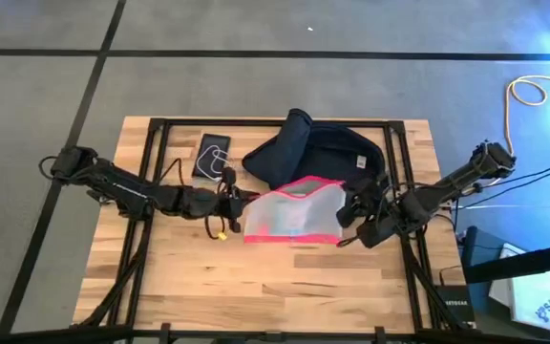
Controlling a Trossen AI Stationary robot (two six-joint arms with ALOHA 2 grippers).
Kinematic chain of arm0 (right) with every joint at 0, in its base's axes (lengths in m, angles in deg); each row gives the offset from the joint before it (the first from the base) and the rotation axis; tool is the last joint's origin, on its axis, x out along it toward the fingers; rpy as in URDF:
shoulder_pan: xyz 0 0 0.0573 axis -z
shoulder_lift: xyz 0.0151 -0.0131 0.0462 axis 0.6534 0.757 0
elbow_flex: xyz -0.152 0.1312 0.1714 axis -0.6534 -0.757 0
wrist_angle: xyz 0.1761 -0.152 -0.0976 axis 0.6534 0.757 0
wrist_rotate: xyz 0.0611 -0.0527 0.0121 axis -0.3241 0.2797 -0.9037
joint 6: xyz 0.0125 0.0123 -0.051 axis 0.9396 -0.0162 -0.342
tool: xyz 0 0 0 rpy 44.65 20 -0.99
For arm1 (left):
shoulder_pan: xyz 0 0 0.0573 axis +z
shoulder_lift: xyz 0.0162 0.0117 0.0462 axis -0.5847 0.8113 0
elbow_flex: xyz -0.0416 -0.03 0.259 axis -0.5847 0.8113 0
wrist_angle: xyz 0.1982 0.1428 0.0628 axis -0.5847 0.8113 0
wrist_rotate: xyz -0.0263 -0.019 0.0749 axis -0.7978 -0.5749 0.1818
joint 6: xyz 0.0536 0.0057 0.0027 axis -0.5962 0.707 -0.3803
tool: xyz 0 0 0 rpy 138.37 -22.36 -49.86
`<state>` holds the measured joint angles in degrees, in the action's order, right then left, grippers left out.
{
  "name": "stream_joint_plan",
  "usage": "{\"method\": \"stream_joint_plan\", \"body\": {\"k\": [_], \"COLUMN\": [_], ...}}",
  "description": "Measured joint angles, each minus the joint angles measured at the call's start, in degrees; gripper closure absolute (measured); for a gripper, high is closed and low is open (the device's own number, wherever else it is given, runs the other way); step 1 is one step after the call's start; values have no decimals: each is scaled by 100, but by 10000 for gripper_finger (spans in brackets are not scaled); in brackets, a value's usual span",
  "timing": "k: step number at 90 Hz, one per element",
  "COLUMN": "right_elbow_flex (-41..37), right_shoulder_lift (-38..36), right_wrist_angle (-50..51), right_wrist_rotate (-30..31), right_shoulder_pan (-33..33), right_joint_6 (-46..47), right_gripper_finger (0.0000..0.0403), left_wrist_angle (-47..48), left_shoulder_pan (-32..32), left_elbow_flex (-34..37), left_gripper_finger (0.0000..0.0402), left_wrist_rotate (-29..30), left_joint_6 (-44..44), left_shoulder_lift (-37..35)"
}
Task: Unpack backpack
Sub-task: Open the transparent zip bag
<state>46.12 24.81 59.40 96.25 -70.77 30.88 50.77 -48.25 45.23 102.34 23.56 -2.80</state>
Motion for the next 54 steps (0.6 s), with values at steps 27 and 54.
{"method": "stream_joint_plan", "body": {"k": [27, 54], "right_elbow_flex": [0, -2], "right_shoulder_lift": [20, 250], "right_wrist_angle": [-2426, -3611], "right_wrist_rotate": [12, -1413], "right_shoulder_pan": [324, 1012], "right_joint_6": [-2263, -3496], "right_gripper_finger": [403, 403], "left_wrist_angle": [-122, -419], "left_shoulder_pan": [-377, -362], "left_elbow_flex": [0, 0], "left_gripper_finger": [402, 402], "left_wrist_rotate": [1577, 1934], "left_joint_6": [-1932, -3591], "left_shoulder_lift": [-357, -774]}}
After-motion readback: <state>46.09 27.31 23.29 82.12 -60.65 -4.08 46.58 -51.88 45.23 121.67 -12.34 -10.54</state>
